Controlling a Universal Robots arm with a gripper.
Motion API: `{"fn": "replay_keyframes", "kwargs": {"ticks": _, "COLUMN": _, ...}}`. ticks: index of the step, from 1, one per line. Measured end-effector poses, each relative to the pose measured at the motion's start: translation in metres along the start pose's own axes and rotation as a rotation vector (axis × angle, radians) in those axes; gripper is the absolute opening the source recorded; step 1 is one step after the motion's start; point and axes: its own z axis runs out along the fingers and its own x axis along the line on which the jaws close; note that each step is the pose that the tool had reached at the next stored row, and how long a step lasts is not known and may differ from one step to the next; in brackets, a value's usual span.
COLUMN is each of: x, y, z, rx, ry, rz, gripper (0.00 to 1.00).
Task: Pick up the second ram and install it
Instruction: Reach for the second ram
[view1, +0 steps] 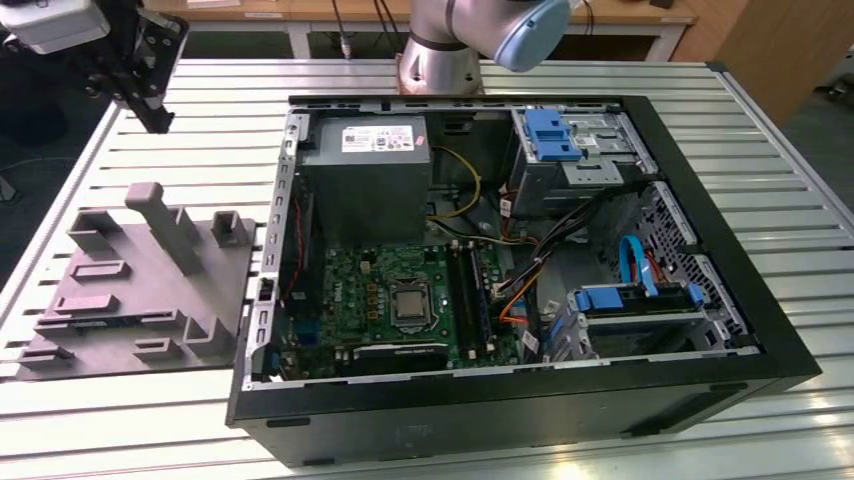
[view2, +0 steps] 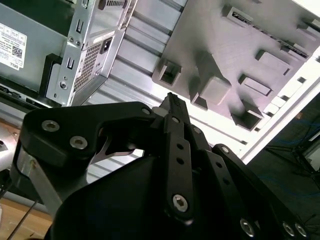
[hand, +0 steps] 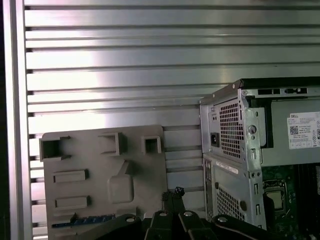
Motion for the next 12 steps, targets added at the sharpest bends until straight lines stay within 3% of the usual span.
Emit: {"fn": "replay_keyframes", "kwargs": {"ticks": 12, "x": 0.0134, "y": -0.0103, "z": -0.0001, "rx": 0.0, "ry": 0.0, "rz": 0.0, "gripper": 0.1}}
